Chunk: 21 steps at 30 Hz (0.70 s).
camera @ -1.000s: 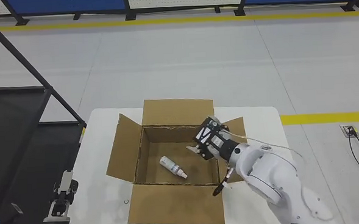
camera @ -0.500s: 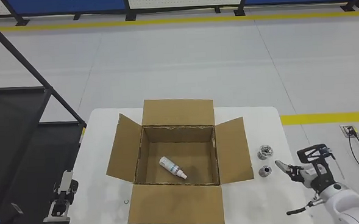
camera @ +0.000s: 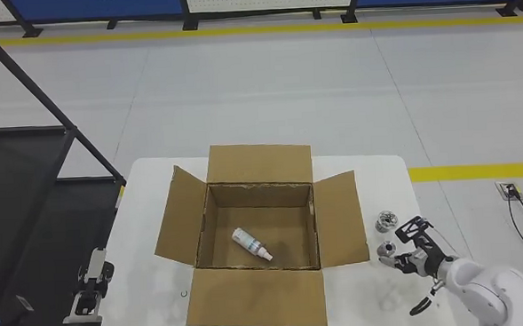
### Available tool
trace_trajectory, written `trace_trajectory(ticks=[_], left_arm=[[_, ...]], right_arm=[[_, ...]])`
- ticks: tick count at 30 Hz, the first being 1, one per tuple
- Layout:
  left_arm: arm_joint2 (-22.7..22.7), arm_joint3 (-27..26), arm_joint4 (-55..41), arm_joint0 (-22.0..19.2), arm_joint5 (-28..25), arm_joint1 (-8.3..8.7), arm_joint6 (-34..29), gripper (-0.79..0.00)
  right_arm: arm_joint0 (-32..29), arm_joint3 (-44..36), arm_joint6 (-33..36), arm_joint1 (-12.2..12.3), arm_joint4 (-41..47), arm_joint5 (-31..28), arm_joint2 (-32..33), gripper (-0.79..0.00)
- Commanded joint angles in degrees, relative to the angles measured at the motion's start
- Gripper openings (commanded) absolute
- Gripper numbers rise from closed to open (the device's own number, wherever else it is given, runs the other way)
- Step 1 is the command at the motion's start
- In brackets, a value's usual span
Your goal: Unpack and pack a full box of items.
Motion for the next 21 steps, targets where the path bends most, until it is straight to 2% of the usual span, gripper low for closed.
trace_trajectory(ticks=[1,3,8,9,10,12,13,14,21], left_arm=[[0.0,0.0,0.0,0.0,0.0,0.0,0.0,0.0],[0.0,0.0,0.0,0.0,0.0,0.0,0.0,0.0],[0.0,0.0,0.0,0.0,0.0,0.0,0.0,0.0],[0.0,0.0,0.0,0.0,0.0,0.0,0.0,0.0],[0.0,0.0,0.0,0.0,0.0,0.0,0.0,0.0],[0.0,0.0,0.0,0.0,0.0,0.0,0.0,0.0],[0.0,0.0,0.0,0.0,0.0,0.0,0.0,0.0],[0.0,0.0,0.0,0.0,0.0,0.0,0.0,0.0],[0.0,0.0,0.0,0.0,0.0,0.0,0.0,0.0]], right_arm=[[1.82,2.38,0.55,0.1,0.53,-0.81,-0.74,-0.086],[3.52,4.61,1.56,0.18,0.45,-1.18,-1.66,-0.117],[7.67,9.87,3.72,0.35,1.58,-2.89,-3.85,-0.135],[8.31,10.58,3.8,0.39,1.64,-3.08,-4.15,-0.163],[8.8,11.13,3.65,0.42,1.83,-3.43,-4.47,-0.394],[9.55,11.79,3.51,0.5,1.75,-3.75,-5.1,-0.573],[9.85,12.02,3.57,0.55,1.69,-3.93,-5.38,-0.699],[10.14,12.17,3.6,0.61,1.59,-3.95,-5.58,-0.785],[10.58,10.95,4.23,1.16,1.73,-3.63,-5.7,-0.785]])
